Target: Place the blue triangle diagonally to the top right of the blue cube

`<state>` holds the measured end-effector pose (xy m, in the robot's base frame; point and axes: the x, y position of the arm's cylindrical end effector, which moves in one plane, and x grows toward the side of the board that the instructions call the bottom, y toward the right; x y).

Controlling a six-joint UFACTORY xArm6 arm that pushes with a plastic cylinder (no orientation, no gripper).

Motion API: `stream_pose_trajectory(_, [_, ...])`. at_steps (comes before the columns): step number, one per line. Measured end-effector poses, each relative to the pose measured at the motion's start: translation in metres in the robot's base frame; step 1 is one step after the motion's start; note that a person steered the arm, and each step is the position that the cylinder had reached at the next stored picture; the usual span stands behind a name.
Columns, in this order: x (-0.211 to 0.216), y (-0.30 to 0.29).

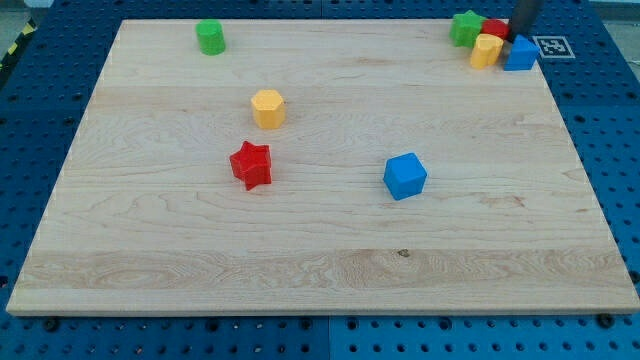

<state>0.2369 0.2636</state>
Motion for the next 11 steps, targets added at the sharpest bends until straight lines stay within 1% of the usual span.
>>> stream_pose_trajectory(1, [0.007, -0.009])
stream_pose_trajectory(2, [0.026, -0.008])
stream_pose_trajectory(3, [0.031, 0.003])
stream_pose_trajectory(4, [0.013, 0.024])
stream_pose_trajectory(5, [0.031, 0.034])
stream_pose_trajectory(6, [0.047, 0.033])
stream_pose_trajectory(9, [0.067, 0.03])
stream_pose_trajectory(10, [0.086, 0.026])
stream_pose_trajectory(11, [0.097, 0.009])
